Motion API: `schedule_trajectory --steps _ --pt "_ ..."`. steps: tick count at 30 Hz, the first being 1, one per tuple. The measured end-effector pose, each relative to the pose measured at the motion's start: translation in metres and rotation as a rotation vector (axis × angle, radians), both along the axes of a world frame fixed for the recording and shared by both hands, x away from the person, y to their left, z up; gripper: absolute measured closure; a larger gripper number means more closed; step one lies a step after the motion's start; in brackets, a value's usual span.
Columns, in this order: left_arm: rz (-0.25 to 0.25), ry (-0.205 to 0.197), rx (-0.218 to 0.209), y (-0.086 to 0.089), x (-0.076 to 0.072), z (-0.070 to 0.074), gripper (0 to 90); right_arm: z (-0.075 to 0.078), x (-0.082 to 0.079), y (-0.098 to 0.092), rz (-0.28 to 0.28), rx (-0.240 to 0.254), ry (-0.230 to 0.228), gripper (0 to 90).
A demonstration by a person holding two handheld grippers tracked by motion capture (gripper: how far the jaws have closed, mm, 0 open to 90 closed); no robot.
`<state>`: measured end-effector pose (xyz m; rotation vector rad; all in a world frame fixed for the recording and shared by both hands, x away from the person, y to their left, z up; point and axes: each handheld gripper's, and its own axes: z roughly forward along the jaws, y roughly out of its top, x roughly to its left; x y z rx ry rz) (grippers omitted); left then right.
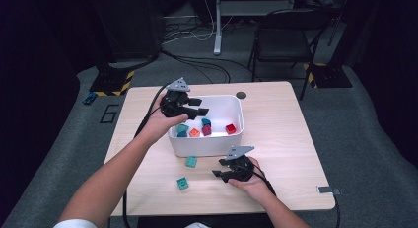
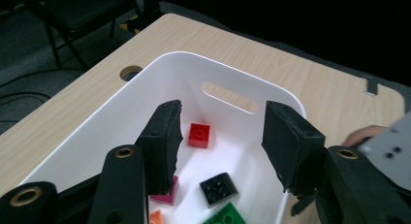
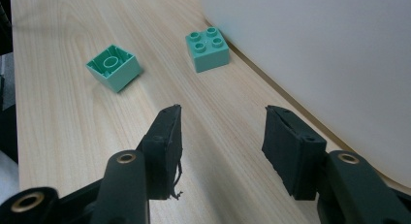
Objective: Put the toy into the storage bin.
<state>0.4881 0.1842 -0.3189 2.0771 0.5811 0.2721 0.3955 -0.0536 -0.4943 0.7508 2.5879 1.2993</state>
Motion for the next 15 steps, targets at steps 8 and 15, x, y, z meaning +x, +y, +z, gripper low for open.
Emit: schedule_trajectory --steps 8,15 --pt "-0.047 -0.009 -0.012 0.019 -0.033 0.003 48.3 0.001 -0.001 -0.001 -0.006 0.002 0.006 47.9" --pt "-0.048 -0.011 -0.018 0.040 -0.054 -0.002 48.3 0.000 -0.001 0.000 -0.012 0.003 0.007 47.9"
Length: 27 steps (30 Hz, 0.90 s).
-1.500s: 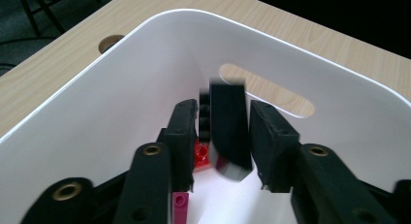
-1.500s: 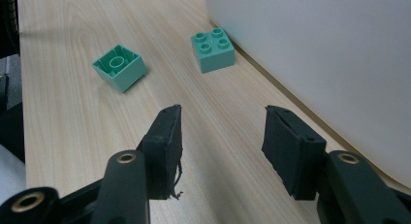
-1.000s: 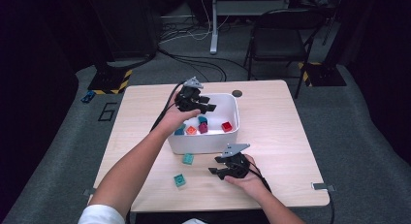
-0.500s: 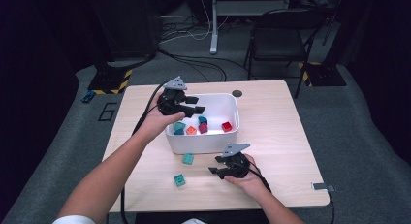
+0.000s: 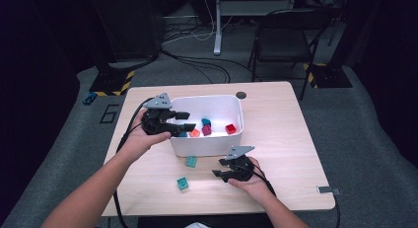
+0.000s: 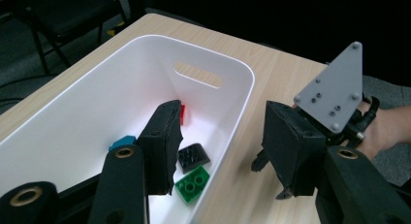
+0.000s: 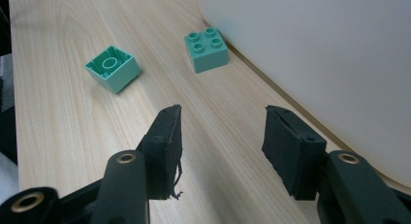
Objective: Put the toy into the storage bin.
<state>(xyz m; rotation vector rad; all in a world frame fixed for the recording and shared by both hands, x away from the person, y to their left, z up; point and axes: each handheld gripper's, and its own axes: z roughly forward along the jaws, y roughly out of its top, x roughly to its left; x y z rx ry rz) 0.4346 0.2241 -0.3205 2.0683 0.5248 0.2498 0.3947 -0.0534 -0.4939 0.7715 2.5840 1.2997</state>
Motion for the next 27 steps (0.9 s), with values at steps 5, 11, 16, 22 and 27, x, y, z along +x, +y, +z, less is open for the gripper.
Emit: schedule_trajectory --steps 5,11,16,22,27 --pt "0.010 -0.003 0.007 0.008 -0.013 -0.008 48.3 -0.001 0.000 0.001 0.003 -0.002 -0.004 47.9" --pt "0.012 0.010 0.006 0.014 -0.024 -0.021 48.3 0.000 -0.001 0.002 0.001 -0.002 0.004 47.9" --pt "0.035 0.022 0.003 0.021 -0.034 -0.037 48.2 0.000 -0.001 0.002 0.003 -0.001 0.005 47.8" --pt "0.056 0.053 0.007 0.026 -0.041 -0.060 47.7 -0.001 -0.001 0.003 0.002 -0.002 0.008 47.8" --pt "0.089 0.054 0.012 0.029 -0.045 -0.079 47.7 -0.001 -0.002 0.003 0.000 -0.002 0.008 47.8"
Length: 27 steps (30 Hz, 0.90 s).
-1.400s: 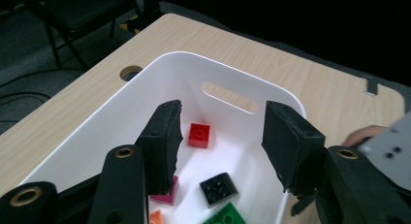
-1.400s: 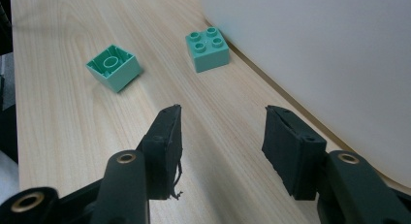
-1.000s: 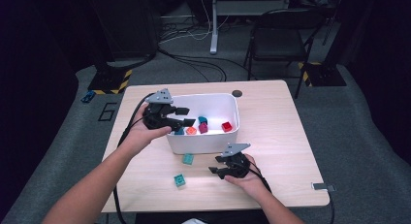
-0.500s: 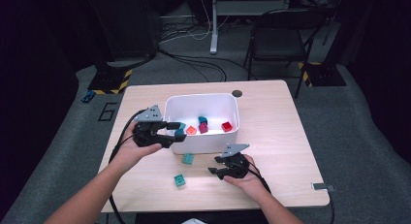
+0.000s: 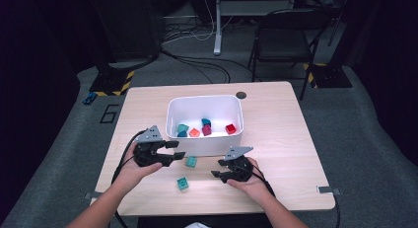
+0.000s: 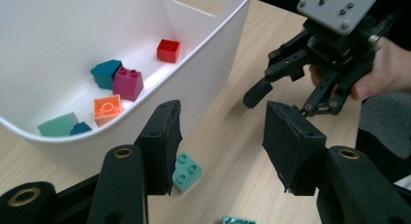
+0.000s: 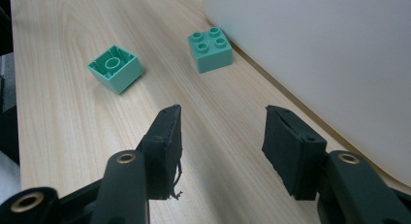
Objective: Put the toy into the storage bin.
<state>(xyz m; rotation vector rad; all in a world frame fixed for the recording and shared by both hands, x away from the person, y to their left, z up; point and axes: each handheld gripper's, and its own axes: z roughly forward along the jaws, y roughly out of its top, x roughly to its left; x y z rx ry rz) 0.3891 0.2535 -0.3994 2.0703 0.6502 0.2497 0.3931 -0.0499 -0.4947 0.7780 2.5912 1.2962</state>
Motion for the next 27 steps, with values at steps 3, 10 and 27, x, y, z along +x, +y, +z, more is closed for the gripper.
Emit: schedule_trajectory --steps 3,10,27 --pt "0.013 -0.002 0.008 0.000 -0.002 -0.011 47.7 0.000 0.000 0.000 0.002 -0.001 -0.005 47.8" --pt "0.024 0.037 0.036 -0.004 -0.003 -0.037 47.3 0.000 0.000 0.000 0.003 -0.002 -0.006 47.8" --pt "0.031 0.097 0.072 -0.015 0.009 -0.081 44.3 0.000 0.000 0.000 0.003 -0.002 -0.010 47.8"
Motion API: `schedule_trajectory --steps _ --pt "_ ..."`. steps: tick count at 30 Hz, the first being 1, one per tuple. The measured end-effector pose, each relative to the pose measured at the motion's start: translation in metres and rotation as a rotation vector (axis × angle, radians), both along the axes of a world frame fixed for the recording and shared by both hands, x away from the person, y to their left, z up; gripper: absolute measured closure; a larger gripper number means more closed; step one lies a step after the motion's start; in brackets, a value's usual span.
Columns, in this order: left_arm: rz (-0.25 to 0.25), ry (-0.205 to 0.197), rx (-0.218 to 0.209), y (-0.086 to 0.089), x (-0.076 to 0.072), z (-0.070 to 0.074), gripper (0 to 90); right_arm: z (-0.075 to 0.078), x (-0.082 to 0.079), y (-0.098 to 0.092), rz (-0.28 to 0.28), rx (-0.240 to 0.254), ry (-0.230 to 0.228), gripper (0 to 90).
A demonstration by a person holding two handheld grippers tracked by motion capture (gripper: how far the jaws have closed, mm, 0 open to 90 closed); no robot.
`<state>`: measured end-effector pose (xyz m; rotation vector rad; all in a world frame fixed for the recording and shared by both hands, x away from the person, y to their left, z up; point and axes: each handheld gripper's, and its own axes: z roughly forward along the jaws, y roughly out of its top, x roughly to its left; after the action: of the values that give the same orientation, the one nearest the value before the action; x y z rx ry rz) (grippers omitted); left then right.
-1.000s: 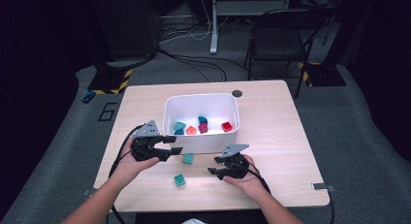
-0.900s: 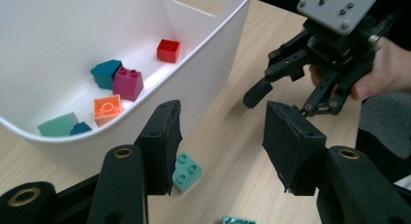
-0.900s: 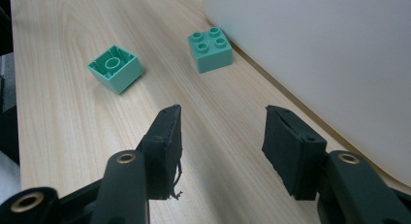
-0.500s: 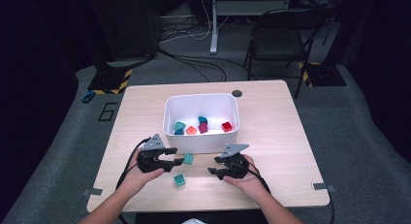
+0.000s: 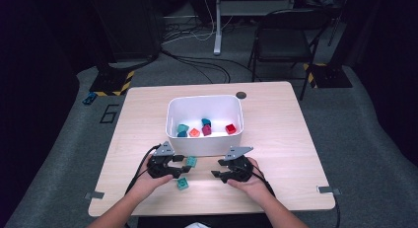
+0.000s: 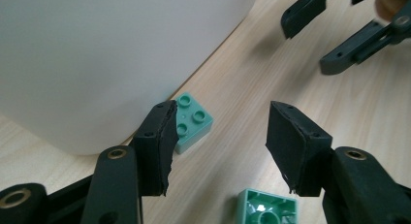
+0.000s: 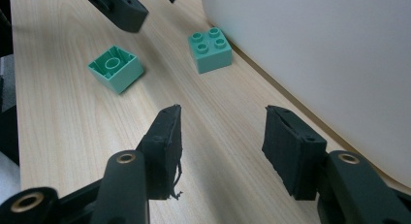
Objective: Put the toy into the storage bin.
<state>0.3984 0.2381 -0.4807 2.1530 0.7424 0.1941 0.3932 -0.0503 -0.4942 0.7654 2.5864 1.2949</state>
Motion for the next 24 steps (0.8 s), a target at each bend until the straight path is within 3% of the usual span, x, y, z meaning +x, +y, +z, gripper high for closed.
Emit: schedule_trajectory --steps 6,9,24 --pt "0.002 0.020 0.011 -0.004 0.005 -0.014 42.8 0.001 0.000 0.000 -0.002 0.007 -0.003 47.8" --pt "0.003 0.026 0.037 -0.008 0.007 -0.019 42.0 0.001 0.000 0.000 0.001 0.008 -0.007 47.8" --pt "0.015 0.045 0.020 -0.019 0.013 -0.032 40.2 0.001 -0.001 0.000 -0.003 0.009 -0.003 47.8"
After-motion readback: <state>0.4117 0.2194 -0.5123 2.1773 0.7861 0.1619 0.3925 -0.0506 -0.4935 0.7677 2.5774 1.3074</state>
